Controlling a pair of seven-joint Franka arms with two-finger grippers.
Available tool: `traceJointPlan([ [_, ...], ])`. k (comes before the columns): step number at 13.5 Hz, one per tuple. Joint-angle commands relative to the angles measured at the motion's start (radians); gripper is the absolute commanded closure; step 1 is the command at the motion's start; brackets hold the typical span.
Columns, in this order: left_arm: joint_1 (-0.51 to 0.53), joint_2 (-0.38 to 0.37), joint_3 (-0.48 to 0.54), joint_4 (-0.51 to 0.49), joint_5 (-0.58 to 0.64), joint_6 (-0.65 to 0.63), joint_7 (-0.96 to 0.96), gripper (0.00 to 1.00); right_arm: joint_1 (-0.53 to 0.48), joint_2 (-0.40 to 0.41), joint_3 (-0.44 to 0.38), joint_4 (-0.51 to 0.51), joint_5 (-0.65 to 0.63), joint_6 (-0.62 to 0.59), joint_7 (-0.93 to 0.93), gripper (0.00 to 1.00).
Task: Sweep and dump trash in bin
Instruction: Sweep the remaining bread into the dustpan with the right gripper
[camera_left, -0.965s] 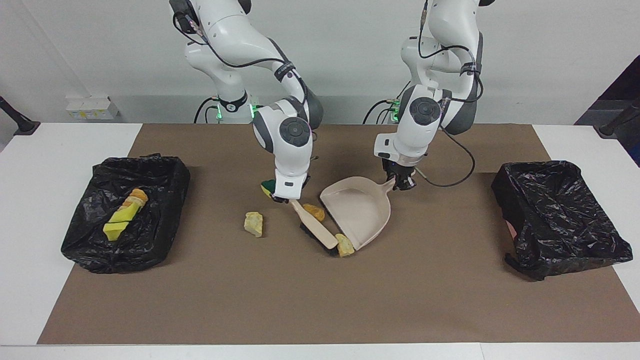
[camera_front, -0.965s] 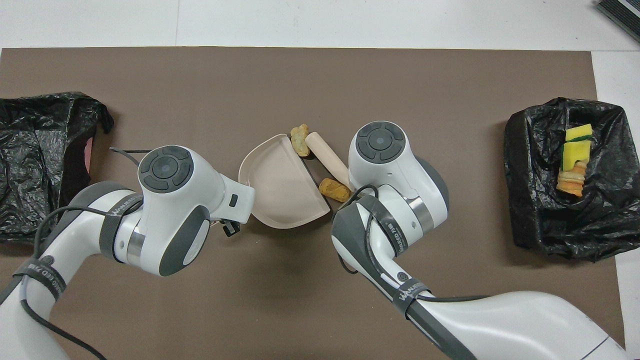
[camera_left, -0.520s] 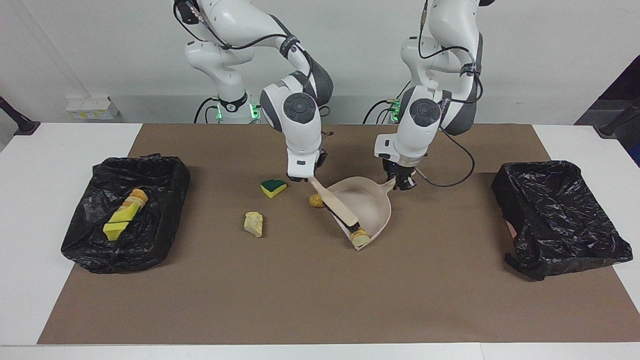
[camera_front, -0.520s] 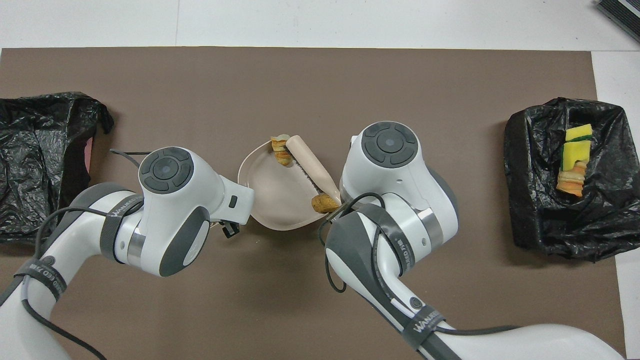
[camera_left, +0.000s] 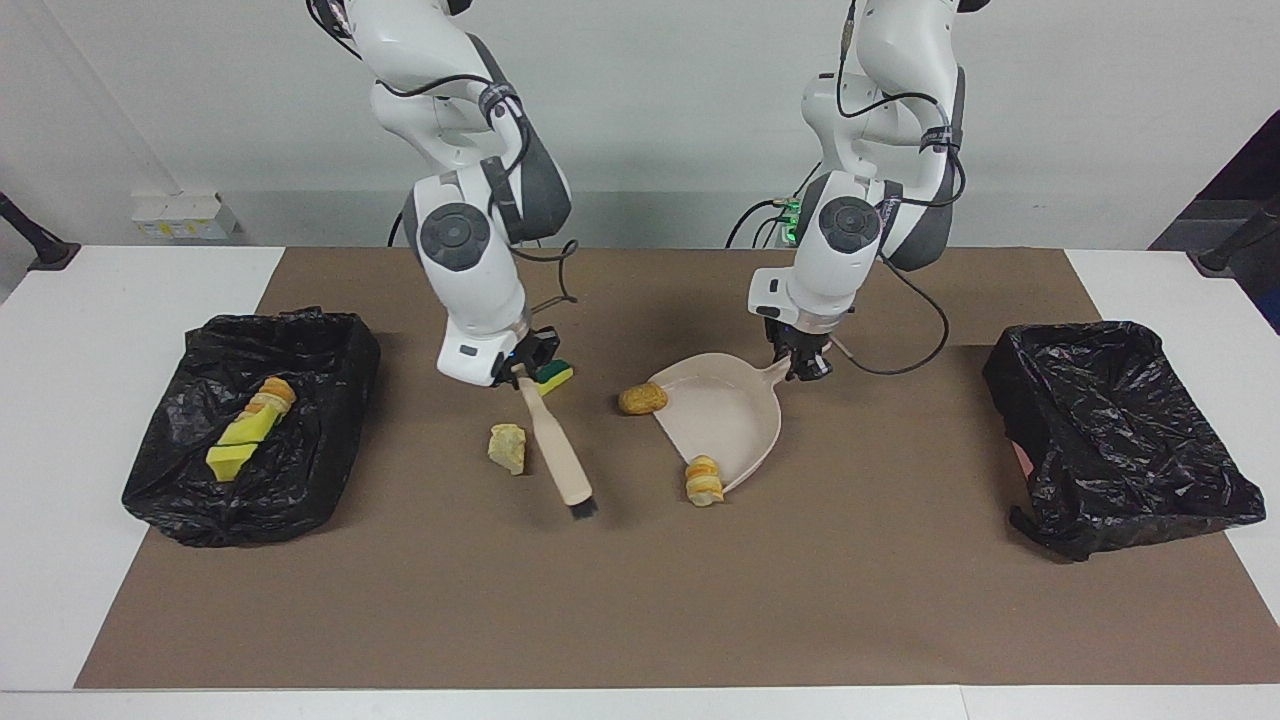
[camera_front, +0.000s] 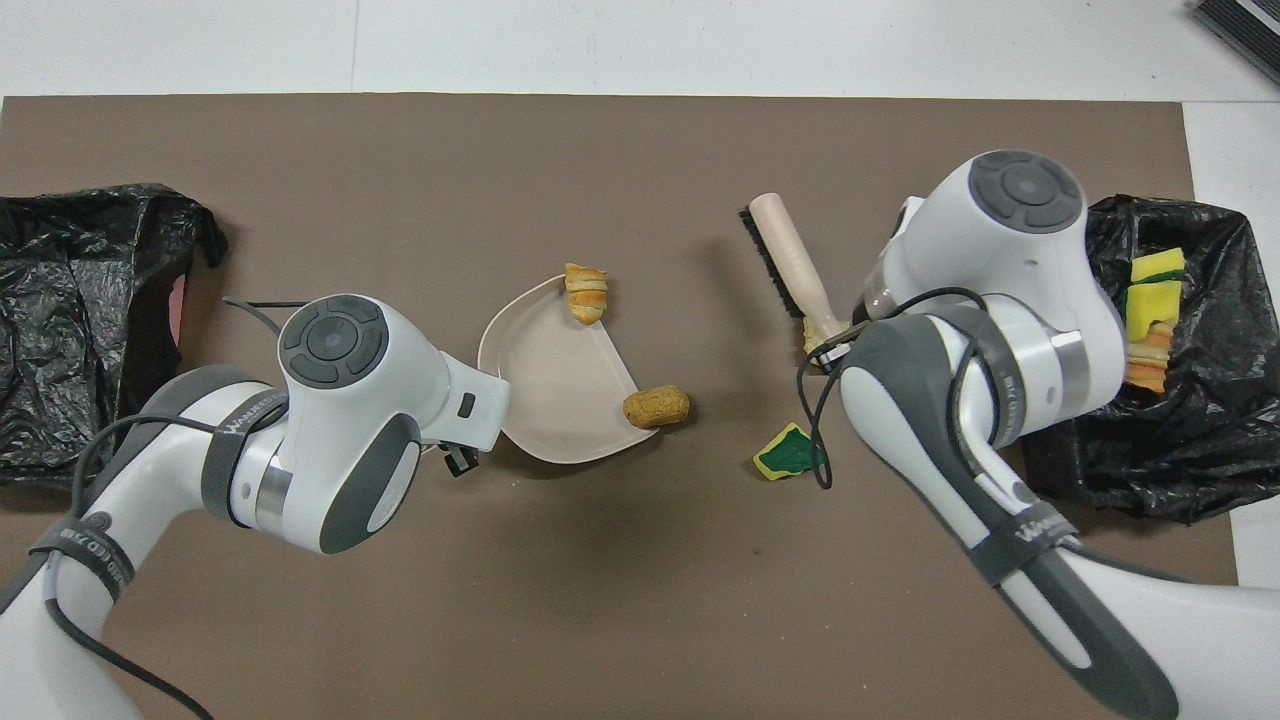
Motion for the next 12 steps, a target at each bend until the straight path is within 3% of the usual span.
traceJointPlan([
  [1, -0.014, -0.024, 0.011, -0.025, 0.004, 0.005, 0.064, 1.00, -0.084, -0.024, 0.013, -0.055, -0.038, -0.011, 0.030, 1.00],
  [4, -0.012, -0.033, 0.011, -0.047, 0.004, -0.004, 0.123, 1.00, -0.136, -0.099, 0.014, -0.218, -0.069, 0.089, 0.088, 1.00],
  [6, -0.014, -0.035, 0.011, -0.050, 0.004, -0.003, 0.121, 1.00, -0.117, -0.109, 0.024, -0.292, -0.069, 0.157, 0.227, 1.00],
  [12, -0.006, -0.039, 0.011, -0.057, 0.004, -0.001, 0.121, 1.00, 0.078, 0.015, 0.025, -0.215, -0.055, 0.245, 0.369, 1.00],
])
